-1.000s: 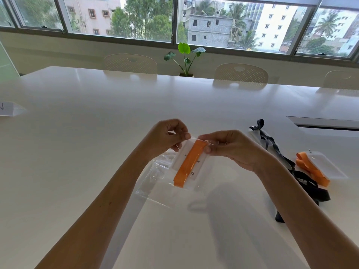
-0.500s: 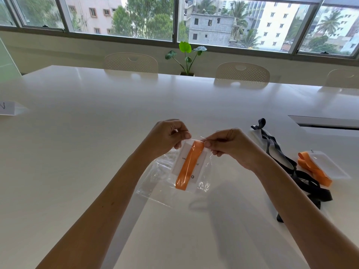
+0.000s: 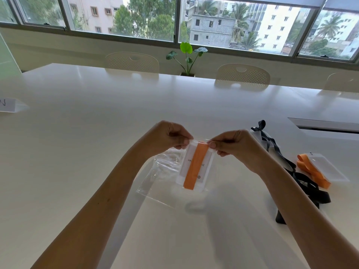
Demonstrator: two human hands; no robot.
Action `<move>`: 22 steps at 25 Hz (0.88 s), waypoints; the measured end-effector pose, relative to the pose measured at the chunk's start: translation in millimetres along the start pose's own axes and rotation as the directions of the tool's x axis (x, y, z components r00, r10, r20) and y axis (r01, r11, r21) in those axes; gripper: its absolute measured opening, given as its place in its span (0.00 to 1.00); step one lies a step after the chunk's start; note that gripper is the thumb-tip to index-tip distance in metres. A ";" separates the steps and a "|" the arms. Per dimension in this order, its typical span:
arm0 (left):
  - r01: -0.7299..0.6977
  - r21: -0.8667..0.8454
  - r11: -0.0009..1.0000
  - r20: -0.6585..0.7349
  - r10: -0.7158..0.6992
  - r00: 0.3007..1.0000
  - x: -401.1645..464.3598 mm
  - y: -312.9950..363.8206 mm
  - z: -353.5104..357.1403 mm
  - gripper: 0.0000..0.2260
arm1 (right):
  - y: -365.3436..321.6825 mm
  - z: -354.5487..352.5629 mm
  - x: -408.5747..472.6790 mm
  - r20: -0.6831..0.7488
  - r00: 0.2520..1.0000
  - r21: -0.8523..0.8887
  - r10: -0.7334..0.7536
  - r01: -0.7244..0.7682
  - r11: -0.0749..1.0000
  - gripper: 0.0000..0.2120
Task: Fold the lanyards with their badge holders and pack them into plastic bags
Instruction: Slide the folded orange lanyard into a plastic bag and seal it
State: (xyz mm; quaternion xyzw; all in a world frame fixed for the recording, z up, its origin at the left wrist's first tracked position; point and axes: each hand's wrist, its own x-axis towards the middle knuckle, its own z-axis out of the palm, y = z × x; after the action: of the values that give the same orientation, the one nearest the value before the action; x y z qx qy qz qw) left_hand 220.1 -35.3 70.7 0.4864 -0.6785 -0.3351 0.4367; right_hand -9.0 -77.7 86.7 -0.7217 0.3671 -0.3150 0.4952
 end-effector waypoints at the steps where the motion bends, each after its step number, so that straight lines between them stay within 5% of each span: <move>1: -0.006 0.024 1.000 -0.025 0.006 1.000 0.5 0.2 0.4 0.08 | -0.1 -1.2 -0.6 0.020 1.000 -0.009 0.000 0.000 1.000 0.08; 9: -0.076 0.191 0.979 -0.099 0.096 0.990 -0.1 10.5 3.5 0.06 | -1.7 1.5 -5.8 0.022 1.000 -0.074 0.003 -0.001 0.997 0.03; 14: -0.070 0.154 0.986 -0.109 0.087 0.990 1.5 14.8 10.1 0.07 | -11.9 4.9 -5.5 0.122 0.989 -0.017 0.081 -0.080 0.997 0.16; 18: -0.069 0.137 0.988 -0.113 0.085 0.990 2.6 19.8 11.0 0.05 | -12.3 9.7 -4.7 0.096 0.995 -0.007 0.025 -0.024 1.000 0.08; 22: 0.139 0.116 0.983 0.001 -0.140 0.990 0.7 15.5 2.6 0.24 | -13.2 11.9 -2.5 -0.068 0.998 0.107 0.013 -0.006 0.994 0.06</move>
State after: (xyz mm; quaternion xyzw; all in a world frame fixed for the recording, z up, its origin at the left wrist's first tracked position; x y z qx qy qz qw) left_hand 212.0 -31.2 83.4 0.5556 -0.6630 -0.3275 0.3800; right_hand 2.3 -66.7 95.3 -0.6814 0.3699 -0.3562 0.5216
